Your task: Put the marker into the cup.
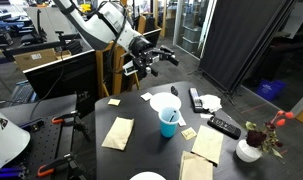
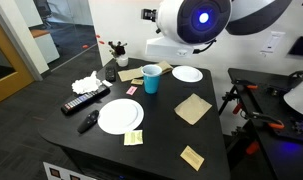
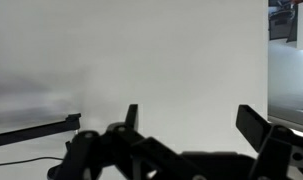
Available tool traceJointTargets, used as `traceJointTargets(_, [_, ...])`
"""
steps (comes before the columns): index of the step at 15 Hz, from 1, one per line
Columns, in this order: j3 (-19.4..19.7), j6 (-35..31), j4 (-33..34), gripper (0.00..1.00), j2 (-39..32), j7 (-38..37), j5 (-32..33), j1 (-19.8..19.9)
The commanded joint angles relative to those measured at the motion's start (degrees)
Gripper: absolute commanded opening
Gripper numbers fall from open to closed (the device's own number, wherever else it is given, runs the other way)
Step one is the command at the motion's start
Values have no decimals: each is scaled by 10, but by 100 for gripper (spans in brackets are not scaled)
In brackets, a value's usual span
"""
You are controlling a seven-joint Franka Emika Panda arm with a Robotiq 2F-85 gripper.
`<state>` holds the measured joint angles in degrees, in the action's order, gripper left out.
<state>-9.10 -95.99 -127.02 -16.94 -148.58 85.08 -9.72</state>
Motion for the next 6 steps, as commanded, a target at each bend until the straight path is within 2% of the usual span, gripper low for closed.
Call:
traceJointTargets(1, [-10,-4,-49,100,67,13,-11,1])
traceJointTargets(2, [-6,1,-17,100,25,2,-3,1])
traceJointTargets(6, [-7,1,-20,100,26,2,-3,1])
